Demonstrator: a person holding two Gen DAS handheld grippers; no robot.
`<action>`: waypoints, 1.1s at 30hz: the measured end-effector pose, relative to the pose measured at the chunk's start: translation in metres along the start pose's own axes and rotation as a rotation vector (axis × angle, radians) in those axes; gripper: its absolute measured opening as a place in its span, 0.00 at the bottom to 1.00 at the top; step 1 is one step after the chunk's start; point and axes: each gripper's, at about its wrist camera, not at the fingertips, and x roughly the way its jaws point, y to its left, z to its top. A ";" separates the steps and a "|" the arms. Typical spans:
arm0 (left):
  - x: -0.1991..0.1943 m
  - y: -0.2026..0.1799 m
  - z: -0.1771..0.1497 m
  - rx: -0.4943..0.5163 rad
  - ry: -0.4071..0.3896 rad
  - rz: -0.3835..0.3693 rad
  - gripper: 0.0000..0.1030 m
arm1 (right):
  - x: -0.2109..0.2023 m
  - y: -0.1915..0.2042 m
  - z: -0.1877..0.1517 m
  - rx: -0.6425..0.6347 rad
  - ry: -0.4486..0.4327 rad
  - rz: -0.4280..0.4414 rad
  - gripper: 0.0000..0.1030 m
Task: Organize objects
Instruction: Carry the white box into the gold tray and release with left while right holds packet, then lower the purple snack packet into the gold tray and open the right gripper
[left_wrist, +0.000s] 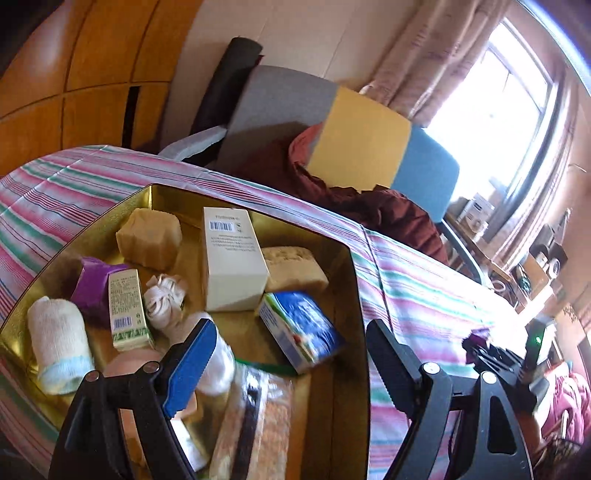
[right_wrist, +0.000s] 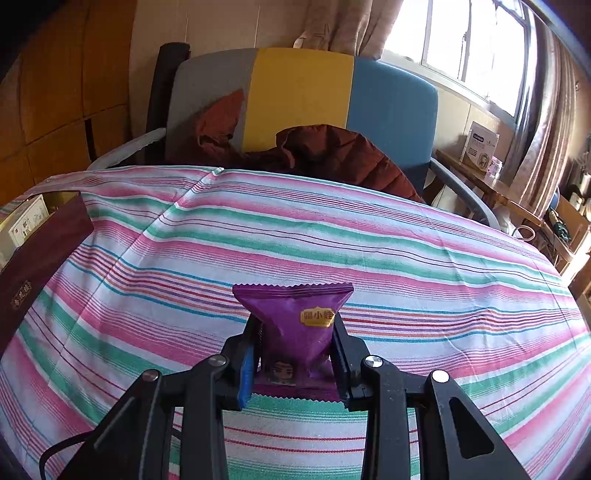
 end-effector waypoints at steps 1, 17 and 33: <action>-0.004 0.000 -0.002 0.010 -0.001 -0.003 0.82 | -0.001 0.004 0.000 -0.008 0.008 -0.001 0.34; -0.043 -0.004 -0.012 0.077 -0.071 0.084 0.82 | -0.052 0.104 0.021 -0.088 0.002 0.226 0.34; -0.072 0.015 -0.018 0.059 -0.065 0.208 0.82 | -0.093 0.186 0.034 -0.152 -0.015 0.409 0.34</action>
